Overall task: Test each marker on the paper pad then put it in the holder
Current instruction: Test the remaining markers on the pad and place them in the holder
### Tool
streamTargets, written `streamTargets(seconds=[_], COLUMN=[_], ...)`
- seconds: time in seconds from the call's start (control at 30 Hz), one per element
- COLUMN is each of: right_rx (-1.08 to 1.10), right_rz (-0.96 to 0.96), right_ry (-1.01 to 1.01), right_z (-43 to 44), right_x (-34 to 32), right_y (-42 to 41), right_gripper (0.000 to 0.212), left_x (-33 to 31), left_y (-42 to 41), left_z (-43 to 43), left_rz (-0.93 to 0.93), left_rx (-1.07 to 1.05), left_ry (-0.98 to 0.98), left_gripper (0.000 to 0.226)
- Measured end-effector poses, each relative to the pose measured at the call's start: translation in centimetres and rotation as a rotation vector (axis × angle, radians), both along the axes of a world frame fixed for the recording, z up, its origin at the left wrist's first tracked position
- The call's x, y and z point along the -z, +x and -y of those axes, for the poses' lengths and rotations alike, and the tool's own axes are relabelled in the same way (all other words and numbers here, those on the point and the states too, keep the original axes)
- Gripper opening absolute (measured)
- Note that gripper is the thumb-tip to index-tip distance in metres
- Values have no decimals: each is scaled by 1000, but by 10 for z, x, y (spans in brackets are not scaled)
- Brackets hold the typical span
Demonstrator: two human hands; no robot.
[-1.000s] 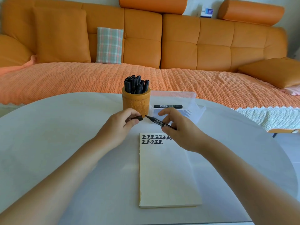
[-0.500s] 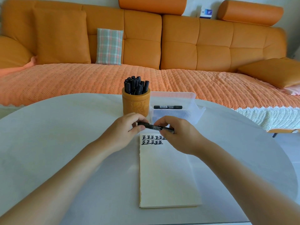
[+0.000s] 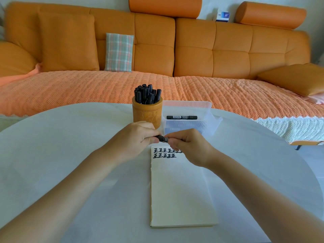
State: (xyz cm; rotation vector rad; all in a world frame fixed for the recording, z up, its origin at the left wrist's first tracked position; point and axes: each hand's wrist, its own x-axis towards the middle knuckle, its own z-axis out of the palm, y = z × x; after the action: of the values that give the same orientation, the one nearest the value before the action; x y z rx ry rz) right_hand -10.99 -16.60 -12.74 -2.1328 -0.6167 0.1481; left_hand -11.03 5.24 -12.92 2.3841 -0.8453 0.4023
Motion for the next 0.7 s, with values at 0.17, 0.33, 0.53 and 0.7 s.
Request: streamTargets(seconds=[0.17, 0.33, 0.53, 0.7], right_rx=[49, 148, 412, 445], right_rz=[-103, -42, 105, 159], right_ry=[-5, -53, 345, 468], right_z=[-3, -8, -10, -32], right_x=[-1, -11, -50, -71], right_y=[2, 13, 57, 101], right_gripper=[24, 19, 10, 12], left_x=[-2, -12, -39, -46], left_y=[6, 23, 64, 97], left_z=[1, 1, -15, -14], left_rz=[10, 35, 31, -238], left_rx=[2, -111, -510, -512], left_ry=[10, -82, -236, -145], left_gripper=[17, 35, 62, 105])
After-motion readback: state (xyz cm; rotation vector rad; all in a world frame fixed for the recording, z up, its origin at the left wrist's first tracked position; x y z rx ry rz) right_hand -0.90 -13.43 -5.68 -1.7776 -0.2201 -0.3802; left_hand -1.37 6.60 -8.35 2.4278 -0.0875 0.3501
